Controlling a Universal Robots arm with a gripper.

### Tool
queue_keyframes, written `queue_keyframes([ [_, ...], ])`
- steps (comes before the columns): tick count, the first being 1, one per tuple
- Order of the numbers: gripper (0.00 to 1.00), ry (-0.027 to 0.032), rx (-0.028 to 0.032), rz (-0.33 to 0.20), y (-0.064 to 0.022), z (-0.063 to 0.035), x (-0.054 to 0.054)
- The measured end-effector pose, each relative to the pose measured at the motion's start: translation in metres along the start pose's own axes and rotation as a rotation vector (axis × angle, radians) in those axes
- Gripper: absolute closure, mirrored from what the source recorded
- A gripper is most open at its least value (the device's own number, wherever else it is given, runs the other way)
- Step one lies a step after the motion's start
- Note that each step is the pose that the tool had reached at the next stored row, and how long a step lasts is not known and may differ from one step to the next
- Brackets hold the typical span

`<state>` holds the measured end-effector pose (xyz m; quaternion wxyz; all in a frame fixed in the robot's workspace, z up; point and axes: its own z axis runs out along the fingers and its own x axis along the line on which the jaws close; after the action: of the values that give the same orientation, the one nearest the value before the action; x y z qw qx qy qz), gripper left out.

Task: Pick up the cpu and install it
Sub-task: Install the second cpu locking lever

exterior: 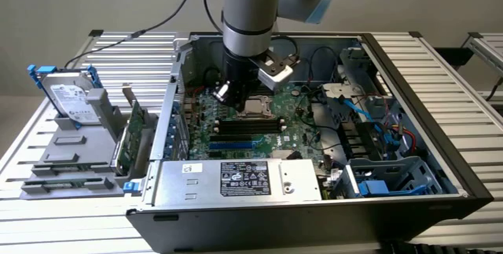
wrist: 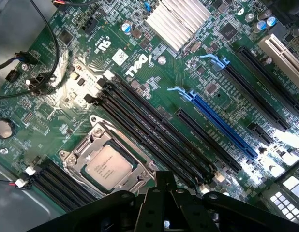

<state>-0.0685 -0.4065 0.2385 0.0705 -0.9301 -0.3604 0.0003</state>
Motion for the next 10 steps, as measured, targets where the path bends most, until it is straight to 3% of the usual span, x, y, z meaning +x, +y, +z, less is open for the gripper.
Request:
queue_keyframes([
  [10, 0.89, -0.013, 0.0122, 0.002, 0.0011, 0.0115, -0.001],
])
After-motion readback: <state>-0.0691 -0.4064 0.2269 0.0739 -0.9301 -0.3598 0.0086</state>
